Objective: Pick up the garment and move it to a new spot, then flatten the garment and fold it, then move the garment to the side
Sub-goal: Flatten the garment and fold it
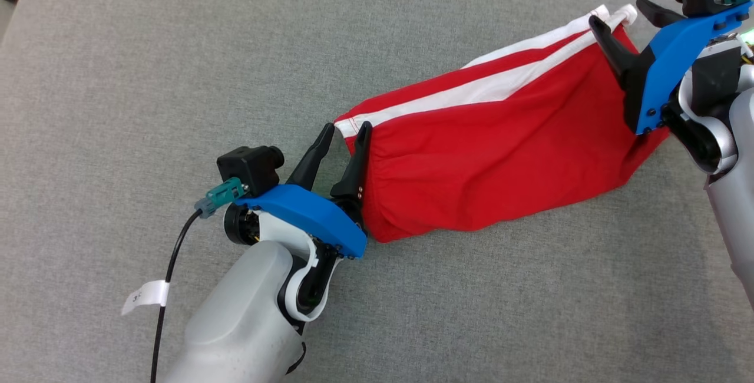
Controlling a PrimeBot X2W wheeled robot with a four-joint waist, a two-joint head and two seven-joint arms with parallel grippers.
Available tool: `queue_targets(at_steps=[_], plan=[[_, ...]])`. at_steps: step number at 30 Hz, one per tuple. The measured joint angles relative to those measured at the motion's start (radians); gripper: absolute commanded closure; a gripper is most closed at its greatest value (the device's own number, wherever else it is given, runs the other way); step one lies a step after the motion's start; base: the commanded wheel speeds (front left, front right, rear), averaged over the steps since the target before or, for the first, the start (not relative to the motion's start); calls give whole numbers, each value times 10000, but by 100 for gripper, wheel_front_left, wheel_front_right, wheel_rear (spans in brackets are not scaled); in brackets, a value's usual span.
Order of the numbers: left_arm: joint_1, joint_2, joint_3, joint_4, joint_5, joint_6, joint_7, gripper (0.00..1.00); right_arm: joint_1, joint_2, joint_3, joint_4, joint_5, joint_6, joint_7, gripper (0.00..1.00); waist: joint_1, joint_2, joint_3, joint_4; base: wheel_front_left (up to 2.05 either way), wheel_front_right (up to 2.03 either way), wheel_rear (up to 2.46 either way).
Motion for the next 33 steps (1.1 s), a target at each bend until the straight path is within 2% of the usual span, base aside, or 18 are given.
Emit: queue_targets(at_steps=[2, 9, 12, 16, 21, 28, 33], plan=[[32, 13, -40, 10, -12, -67, -117, 0, 10, -6, 48, 121, 165, 0, -109, 0, 0, -1, -137, 21, 0, 0, 0], [794, 546, -19, -512, 936, -219, -849, 0, 652, -71, -50, 219, 851, 0, -332, 0, -1, -2, -777, 74, 0, 0, 0], [1213, 713, 529, -943, 1507, -107, -894, 0, 1052, -201, -299, 207, 976, 0, -522, 0, -2, -2, -1038, 82, 0, 0, 0], [1835, 719, 1822, -1987, 3131, -65, -913, 0, 1622, -303, -911, 407, 1039, 0, -848, 0, -2, -4, -1206, 144, 0, 0, 0], [2154, 738, 2571, -2167, 4573, -196, -915, 0, 1846, -244, -1465, 918, 986, 0, -1269, 0, -2, -4, -1093, 235, 0, 0, 0], [2356, 533, 3645, -2197, 5262, -355, -915, 0, 1599, 10, -1868, 1726, 880, 0, -1967, 0, 0, -4, -692, 409, 0, 0, 0], [2527, 351, 4038, -2257, 5526, -518, -915, 0, 1293, -2, -2057, 2435, 704, 0, -2169, 0, 1, -3, -378, 669, 0, 0, 0]])
